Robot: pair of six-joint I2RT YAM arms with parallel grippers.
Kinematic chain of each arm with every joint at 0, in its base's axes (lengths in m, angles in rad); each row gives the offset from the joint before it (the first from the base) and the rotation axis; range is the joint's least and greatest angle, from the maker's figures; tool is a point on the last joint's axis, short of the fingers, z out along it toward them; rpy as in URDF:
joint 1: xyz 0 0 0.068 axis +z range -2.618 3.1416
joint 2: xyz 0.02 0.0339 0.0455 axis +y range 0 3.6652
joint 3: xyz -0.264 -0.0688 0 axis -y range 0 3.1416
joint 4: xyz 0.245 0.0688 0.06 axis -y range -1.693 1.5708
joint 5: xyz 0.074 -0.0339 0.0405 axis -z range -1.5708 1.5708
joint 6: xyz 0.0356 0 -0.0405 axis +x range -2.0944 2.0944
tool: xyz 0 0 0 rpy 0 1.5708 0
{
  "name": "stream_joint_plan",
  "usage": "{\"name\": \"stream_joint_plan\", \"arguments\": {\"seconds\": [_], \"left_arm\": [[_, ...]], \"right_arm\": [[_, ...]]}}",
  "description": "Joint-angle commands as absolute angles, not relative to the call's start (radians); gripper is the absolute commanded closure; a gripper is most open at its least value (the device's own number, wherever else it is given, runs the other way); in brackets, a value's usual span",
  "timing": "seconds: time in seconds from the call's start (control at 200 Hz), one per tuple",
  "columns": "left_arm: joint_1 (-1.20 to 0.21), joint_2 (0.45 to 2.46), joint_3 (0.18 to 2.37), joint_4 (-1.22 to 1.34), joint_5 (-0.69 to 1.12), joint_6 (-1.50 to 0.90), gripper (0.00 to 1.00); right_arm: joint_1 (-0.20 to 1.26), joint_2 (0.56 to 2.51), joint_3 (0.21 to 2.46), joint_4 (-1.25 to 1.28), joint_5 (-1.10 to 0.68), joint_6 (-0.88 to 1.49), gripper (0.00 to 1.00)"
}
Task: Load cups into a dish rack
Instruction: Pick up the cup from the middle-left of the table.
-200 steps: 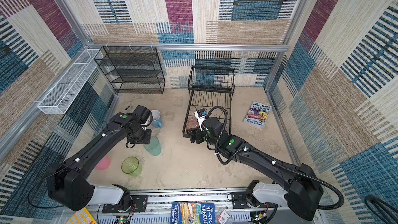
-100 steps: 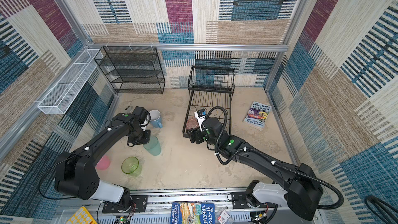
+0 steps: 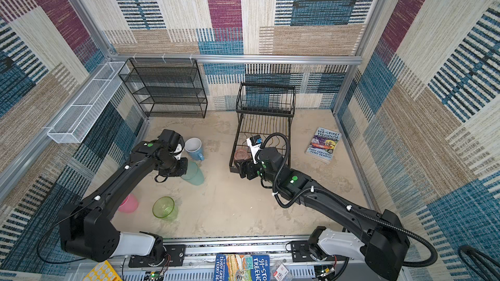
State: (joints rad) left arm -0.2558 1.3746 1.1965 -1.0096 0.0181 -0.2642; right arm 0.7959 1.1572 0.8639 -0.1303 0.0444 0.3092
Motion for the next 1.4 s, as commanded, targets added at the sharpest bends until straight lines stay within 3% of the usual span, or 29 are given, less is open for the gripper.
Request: {"name": "stream_joint_plan", "arguments": {"seconds": [0.0, 0.331, 0.671, 0.987, 1.397], "left_arm": [[-0.255, 1.326, 1.231, -1.025, 0.133, -0.295, 1.00], [-0.256, 1.259, 1.326, -0.922, 0.467, -0.412, 1.00], [-0.267, 1.239, 1.291, -0.485, 0.682, -0.753, 1.00], [-0.339, 1.247, 1.211, -0.085, 0.663, -1.007, 1.00], [-0.473, 1.350, 1.238, 0.078, 0.617, -1.071, 1.00]], "right_arm": [[0.782, 1.149, 0.889, -0.122, -0.001, 0.339, 0.16], [0.593, 1.096, 0.926, -0.056, -0.276, 0.482, 0.13], [0.510, 1.095, 0.917, 0.164, -0.398, 0.862, 0.04], [0.495, 1.084, 0.851, 0.413, -0.363, 1.260, 0.02], [0.468, 1.084, 0.763, 0.566, -0.254, 1.527, 0.02]]}}
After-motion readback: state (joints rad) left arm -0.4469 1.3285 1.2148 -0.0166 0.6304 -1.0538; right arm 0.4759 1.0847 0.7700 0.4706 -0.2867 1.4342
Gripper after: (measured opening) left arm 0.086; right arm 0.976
